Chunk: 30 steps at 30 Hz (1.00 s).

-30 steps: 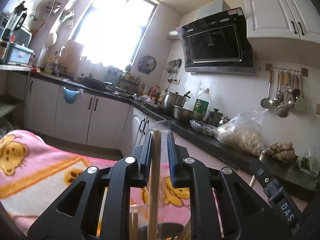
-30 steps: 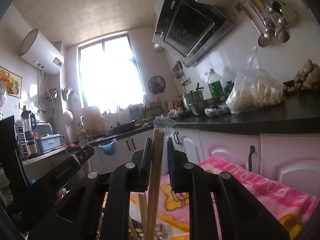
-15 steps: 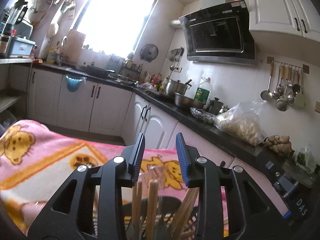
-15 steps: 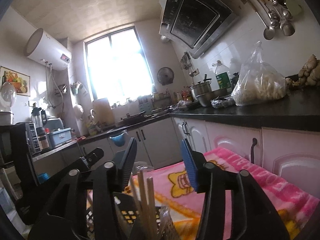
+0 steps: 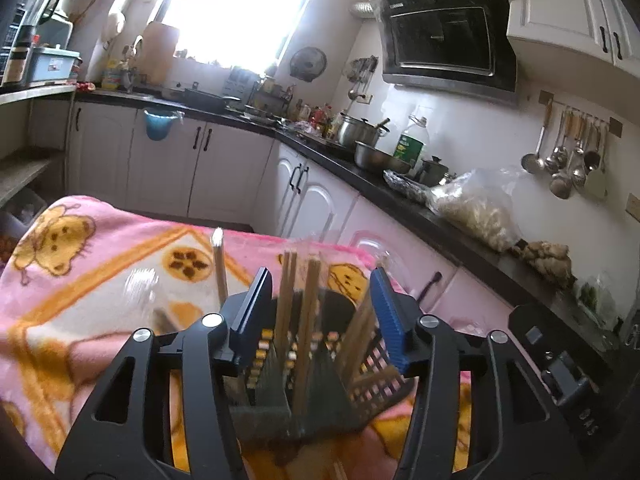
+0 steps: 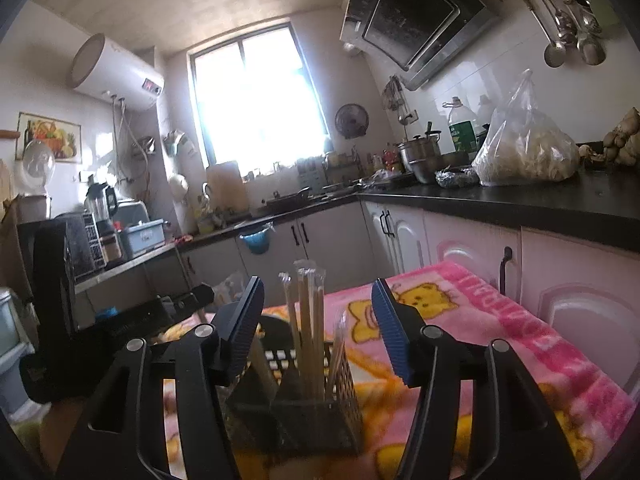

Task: Organize utensils
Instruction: 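Withdraw both open grippers from the basket toward the loose chopsticks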

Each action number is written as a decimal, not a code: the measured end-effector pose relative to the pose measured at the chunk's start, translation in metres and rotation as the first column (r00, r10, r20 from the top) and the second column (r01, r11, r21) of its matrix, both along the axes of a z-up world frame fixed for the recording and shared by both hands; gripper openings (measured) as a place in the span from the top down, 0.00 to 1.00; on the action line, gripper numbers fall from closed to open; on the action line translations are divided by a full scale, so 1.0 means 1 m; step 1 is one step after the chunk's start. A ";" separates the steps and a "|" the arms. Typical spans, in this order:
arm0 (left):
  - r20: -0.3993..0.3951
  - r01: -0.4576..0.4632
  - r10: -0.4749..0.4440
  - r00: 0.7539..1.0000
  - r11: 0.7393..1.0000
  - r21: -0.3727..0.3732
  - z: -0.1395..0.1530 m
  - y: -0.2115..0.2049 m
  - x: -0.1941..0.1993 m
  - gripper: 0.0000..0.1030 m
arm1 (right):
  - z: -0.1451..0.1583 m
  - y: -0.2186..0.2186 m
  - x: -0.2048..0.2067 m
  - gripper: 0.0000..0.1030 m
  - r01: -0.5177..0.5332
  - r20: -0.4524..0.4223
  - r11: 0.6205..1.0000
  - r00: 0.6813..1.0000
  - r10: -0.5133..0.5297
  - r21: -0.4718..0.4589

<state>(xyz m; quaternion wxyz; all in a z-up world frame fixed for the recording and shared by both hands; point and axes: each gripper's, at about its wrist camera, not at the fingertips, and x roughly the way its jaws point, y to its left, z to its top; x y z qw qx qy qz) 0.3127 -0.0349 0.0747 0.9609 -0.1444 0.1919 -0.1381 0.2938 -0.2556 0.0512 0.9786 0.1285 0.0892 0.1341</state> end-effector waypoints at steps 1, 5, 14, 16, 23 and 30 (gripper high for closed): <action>-0.003 0.003 -0.003 1.000 1.000 0.004 0.000 0.000 -0.004 0.54 | 0.000 -0.001 -0.004 0.47 -0.001 -0.003 1.000 1.000 0.001 -0.004; -0.023 0.018 -0.018 1.000 1.000 0.016 -0.001 0.000 -0.022 0.48 | 0.002 -0.006 -0.021 0.45 -0.019 -0.016 1.000 1.000 0.019 -0.023; -0.047 0.028 -0.027 0.999 1.000 0.013 -0.004 -0.001 -0.053 0.25 | 0.003 -0.011 -0.052 0.36 -0.068 -0.078 0.992 0.995 0.060 -0.110; -0.055 0.034 -0.034 0.998 0.999 0.014 -0.006 -0.001 -0.060 0.19 | 0.000 -0.013 -0.058 0.34 -0.080 -0.092 0.989 0.993 0.069 -0.123; -0.088 0.044 -0.041 0.995 0.998 0.033 -0.018 -0.004 -0.079 0.13 | -0.007 -0.016 -0.073 0.33 -0.112 -0.141 0.982 0.986 0.090 -0.153; -0.130 0.053 -0.047 0.990 0.998 0.045 -0.031 -0.007 -0.092 0.13 | -0.016 -0.023 -0.084 0.33 -0.140 -0.193 0.974 0.976 0.104 -0.179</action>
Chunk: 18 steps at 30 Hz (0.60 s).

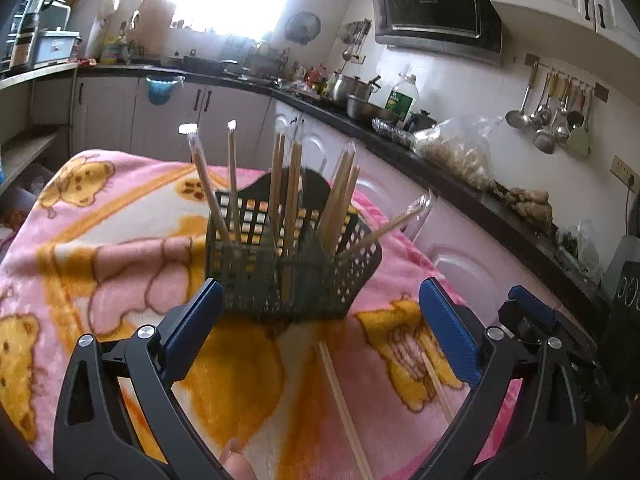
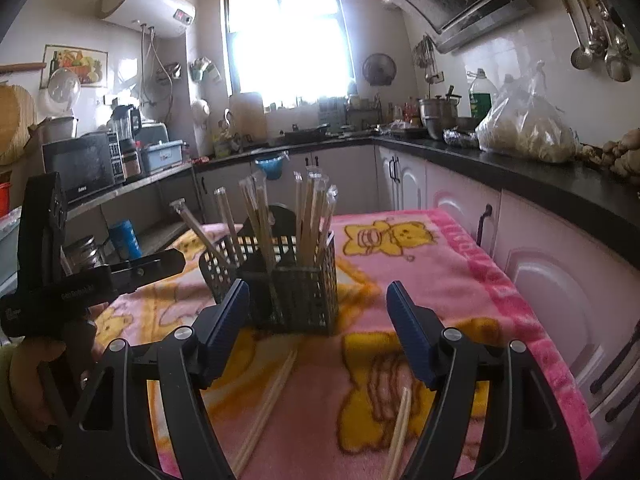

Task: Organize utensils
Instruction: 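Withdraw both open grippers from the basket toward the loose chopsticks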

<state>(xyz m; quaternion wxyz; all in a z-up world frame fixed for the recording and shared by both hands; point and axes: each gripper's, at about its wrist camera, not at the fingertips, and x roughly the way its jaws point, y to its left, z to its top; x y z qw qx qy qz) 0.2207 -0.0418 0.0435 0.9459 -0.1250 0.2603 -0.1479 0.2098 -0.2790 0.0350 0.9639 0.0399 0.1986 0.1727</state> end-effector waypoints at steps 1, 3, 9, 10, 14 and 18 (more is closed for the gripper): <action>-0.009 0.004 -0.004 1.000 1.000 0.007 -0.003 -0.002 -0.002 0.13 | -0.002 -0.001 -0.001 0.33 0.000 -0.006 1.000 1.000 0.000 -0.002; -0.028 0.015 -0.015 0.999 1.000 0.018 -0.008 -0.005 -0.003 0.13 | -0.005 -0.004 -0.003 0.33 0.001 -0.019 1.000 1.000 -0.001 -0.015; -0.070 0.037 -0.035 0.997 0.999 0.032 -0.020 -0.015 -0.009 0.13 | -0.016 -0.016 -0.009 0.33 0.010 -0.064 1.000 0.998 -0.011 -0.023; -0.075 0.041 -0.038 0.996 0.999 0.034 -0.022 -0.018 -0.010 0.13 | -0.018 -0.018 -0.010 0.33 0.008 -0.070 1.000 0.997 -0.010 -0.025; -0.101 0.059 -0.055 0.993 0.997 0.044 -0.031 -0.026 -0.012 0.13 | -0.025 -0.026 -0.013 0.33 0.003 -0.095 0.999 0.995 -0.006 -0.037; -0.129 0.073 -0.066 0.989 0.996 0.054 -0.042 -0.035 -0.012 0.13 | -0.033 -0.031 -0.013 0.33 -0.005 -0.124 0.999 0.992 -0.001 -0.050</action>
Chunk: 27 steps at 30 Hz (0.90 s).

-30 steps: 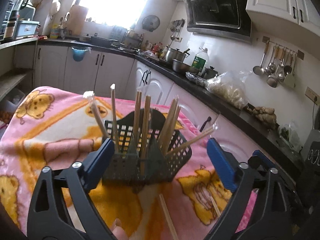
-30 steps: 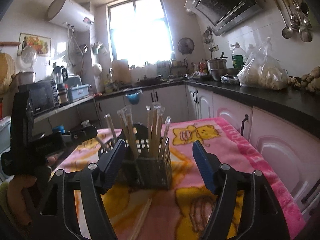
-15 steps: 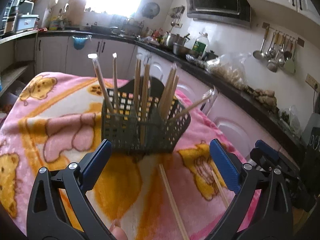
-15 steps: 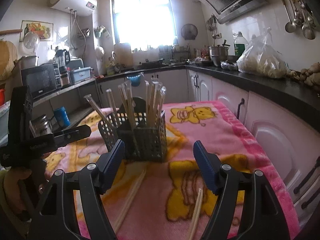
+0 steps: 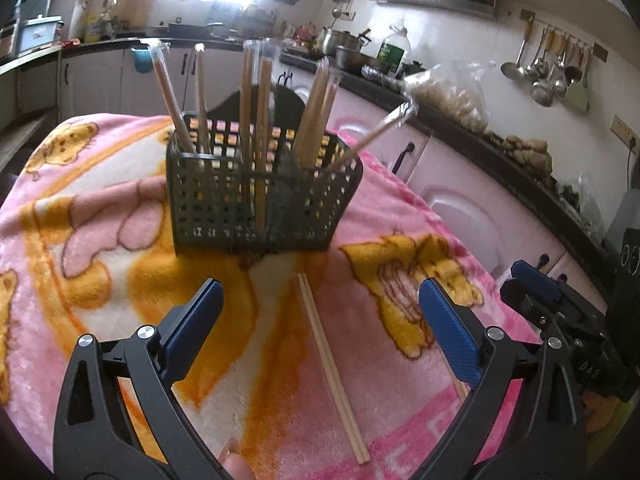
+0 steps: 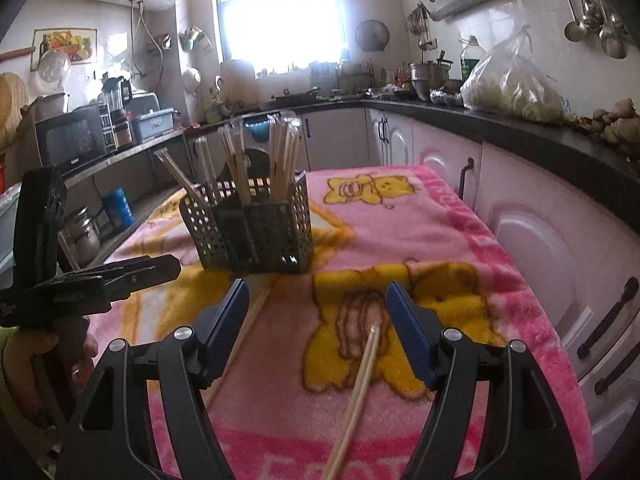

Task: Organize utensils
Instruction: 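Withdraw both open grippers from the basket toward the loose chopsticks, then lower both grippers and close them on the last loose wooden chopsticks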

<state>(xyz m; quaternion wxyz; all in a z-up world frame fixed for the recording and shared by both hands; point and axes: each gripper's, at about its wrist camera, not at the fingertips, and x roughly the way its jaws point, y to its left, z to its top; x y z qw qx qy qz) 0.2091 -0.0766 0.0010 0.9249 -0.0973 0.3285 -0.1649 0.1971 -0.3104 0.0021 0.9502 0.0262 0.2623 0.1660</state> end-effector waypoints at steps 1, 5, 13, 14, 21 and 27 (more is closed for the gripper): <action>-0.007 0.004 -0.004 1.000 1.000 0.002 -0.003 -0.002 0.000 0.13 | -0.002 -0.001 0.000 0.33 -0.003 -0.008 1.000 1.000 0.003 -0.005; -0.041 0.014 -0.013 0.999 1.000 0.020 -0.016 -0.009 0.005 0.13 | -0.014 -0.007 0.004 0.33 -0.007 -0.050 1.000 0.999 0.005 -0.024; -0.160 0.042 -0.039 0.986 0.999 0.016 -0.048 -0.019 0.029 0.23 | -0.044 -0.009 0.025 0.39 -0.018 -0.180 0.998 0.984 0.006 -0.066; -0.175 0.045 -0.043 0.984 0.999 0.010 -0.052 -0.020 0.032 0.26 | -0.049 -0.009 0.030 0.40 -0.016 -0.201 0.997 0.980 0.002 -0.069; -0.251 0.049 -0.048 0.967 0.999 -0.005 -0.066 -0.027 0.055 0.37 | -0.071 -0.009 0.059 0.53 -0.012 -0.347 0.998 0.938 -0.010 -0.063; -0.288 0.020 -0.022 0.957 1.000 -0.010 -0.072 -0.029 0.072 0.37 | -0.082 -0.008 0.083 0.60 0.001 -0.411 0.997 0.911 -0.034 -0.080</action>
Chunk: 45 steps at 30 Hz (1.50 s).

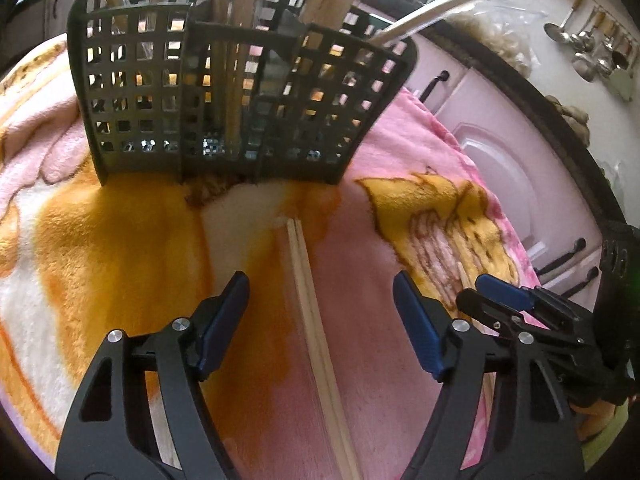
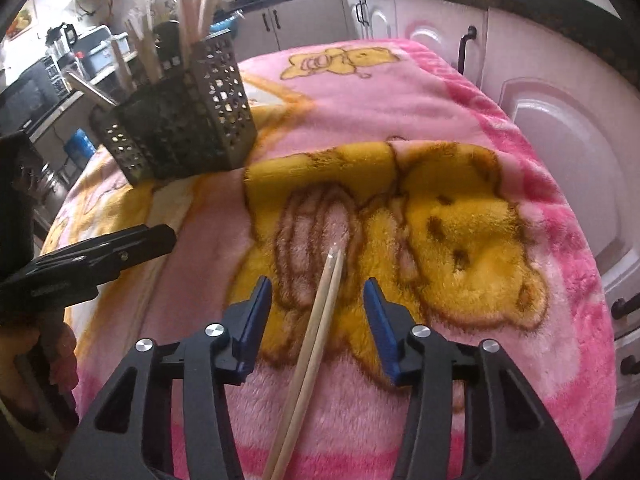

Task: Organize utensils
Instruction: 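Lower both grippers and close them on the last loose wooden chopsticks, then raise the left gripper's chopstick upright over the basket while the right gripper carries its own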

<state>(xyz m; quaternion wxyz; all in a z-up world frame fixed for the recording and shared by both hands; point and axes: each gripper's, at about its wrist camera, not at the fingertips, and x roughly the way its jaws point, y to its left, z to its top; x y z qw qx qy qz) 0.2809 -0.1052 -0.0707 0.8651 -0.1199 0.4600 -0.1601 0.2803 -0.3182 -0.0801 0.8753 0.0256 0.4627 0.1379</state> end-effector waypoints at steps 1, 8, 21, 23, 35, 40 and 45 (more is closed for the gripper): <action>-0.007 -0.004 0.004 1.000 1.000 0.000 -0.001 0.000 0.003 0.37 | -0.002 0.002 0.004 0.62 -0.003 -0.017 1.000 1.000 0.003 -0.002; -0.031 -0.016 0.018 0.999 0.999 0.050 -0.005 -0.008 0.019 0.43 | -0.009 0.008 0.029 0.75 -0.020 -0.105 0.999 0.994 0.015 -0.042; -0.019 -0.024 0.028 0.999 0.979 0.201 -0.007 -0.020 0.028 0.89 | -0.002 0.008 0.019 0.90 -0.072 -0.078 0.995 0.994 0.078 0.069; -0.028 -0.022 0.027 0.999 0.986 0.162 -0.007 -0.012 0.025 0.92 | 0.003 0.013 0.013 0.90 -0.083 -0.058 0.994 0.995 0.087 0.072; 0.113 -0.023 0.026 0.993 0.999 -0.026 0.035 0.030 -0.019 0.97 | 0.048 0.036 -0.012 0.90 -0.129 0.120 0.986 0.986 0.116 0.106; 0.255 -0.067 0.075 0.964 0.997 -0.040 0.071 0.043 -0.037 0.99 | 0.066 0.052 -0.021 0.90 -0.155 0.198 0.976 0.972 0.123 0.154; 0.344 -0.109 0.129 0.930 0.991 -0.077 0.101 0.066 -0.044 0.99 | 0.082 0.067 -0.023 0.90 -0.181 0.250 0.968 0.959 0.134 0.175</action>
